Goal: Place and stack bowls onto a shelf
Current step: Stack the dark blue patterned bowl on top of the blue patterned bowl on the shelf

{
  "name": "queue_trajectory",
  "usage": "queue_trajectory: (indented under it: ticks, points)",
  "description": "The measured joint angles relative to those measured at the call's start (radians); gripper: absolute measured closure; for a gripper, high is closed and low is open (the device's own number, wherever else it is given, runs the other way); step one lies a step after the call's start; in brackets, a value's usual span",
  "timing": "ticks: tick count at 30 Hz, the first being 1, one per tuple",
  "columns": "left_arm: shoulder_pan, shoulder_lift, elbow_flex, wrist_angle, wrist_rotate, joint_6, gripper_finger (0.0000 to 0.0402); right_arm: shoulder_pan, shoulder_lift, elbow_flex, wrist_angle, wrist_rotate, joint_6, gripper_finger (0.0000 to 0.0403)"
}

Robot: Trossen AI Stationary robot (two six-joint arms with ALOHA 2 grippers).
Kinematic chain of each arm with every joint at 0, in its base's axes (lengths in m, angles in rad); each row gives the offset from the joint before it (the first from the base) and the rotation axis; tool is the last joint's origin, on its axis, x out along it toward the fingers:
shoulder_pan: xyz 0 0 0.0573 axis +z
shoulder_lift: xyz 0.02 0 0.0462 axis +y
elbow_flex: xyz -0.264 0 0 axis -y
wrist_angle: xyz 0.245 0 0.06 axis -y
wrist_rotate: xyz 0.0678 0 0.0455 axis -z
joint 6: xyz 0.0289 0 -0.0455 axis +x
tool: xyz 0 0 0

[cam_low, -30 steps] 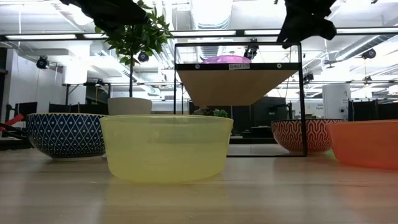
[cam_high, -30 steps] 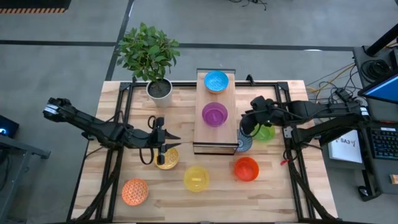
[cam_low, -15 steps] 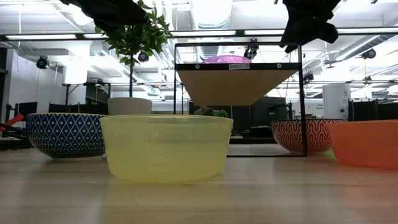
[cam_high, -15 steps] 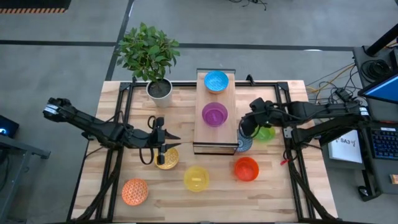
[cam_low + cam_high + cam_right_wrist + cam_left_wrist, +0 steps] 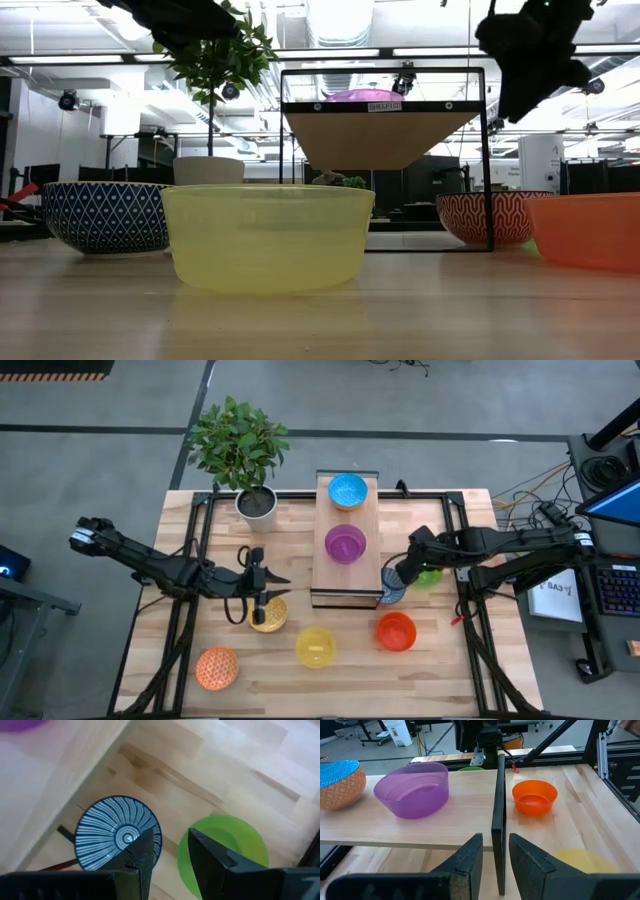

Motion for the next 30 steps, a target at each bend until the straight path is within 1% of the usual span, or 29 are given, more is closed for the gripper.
queue_trajectory:
  ticks: [6, 9, 11, 14, 19, 23, 26, 30]
  points:
    - [0.0, 0.0, 0.0, 0.0, -0.068, 0.008, 0.0322, 0.0, 0.0, -0.053, 0.022, -0.021, -0.01, 0.0294]
    - [0.0, 0.0, 0.0, 0.0, -0.07, 0.008, 0.0322, 0.0, 0.0, -0.087, 0.073, -0.075, -0.057, 0.0294]
    - [0.0, 0.0, 0.0, 0.0, -0.07, 0.008, 0.0322, 0.0, 0.0, -0.118, 0.138, -0.124, -0.11, 0.0294]
    - [0.0, 0.0, 0.0, 0.0, -0.07, 0.008, 0.0322, 0.0, 0.0, -0.164, 0.222, -0.16, -0.168, 0.0294]
    - [0.0, 0.0, 0.0, 0.0, -0.07, 0.011, 0.0322, 0.001, 0.0, -0.213, 0.27, -0.154, -0.238, 0.0294]
    - [0.0, 0.0, 0.0, 0.0, -0.07, 0.011, 0.0322, 0.001, 0.0, -0.251, 0.338, -0.13, -0.35, 0.029]
    - [0.0, 0.0, 0.0, 0.0, -0.07, 0.011, 0.0322, 0.0, 0.0, -0.275, 0.378, -0.127, -0.423, 0.0275]
    - [0.0, 0.0, 0.0, 0.0, -0.07, 0.016, 0.0322, -0.002, 0.0, -0.295, 0.405, -0.081, -0.48, 0.0245]
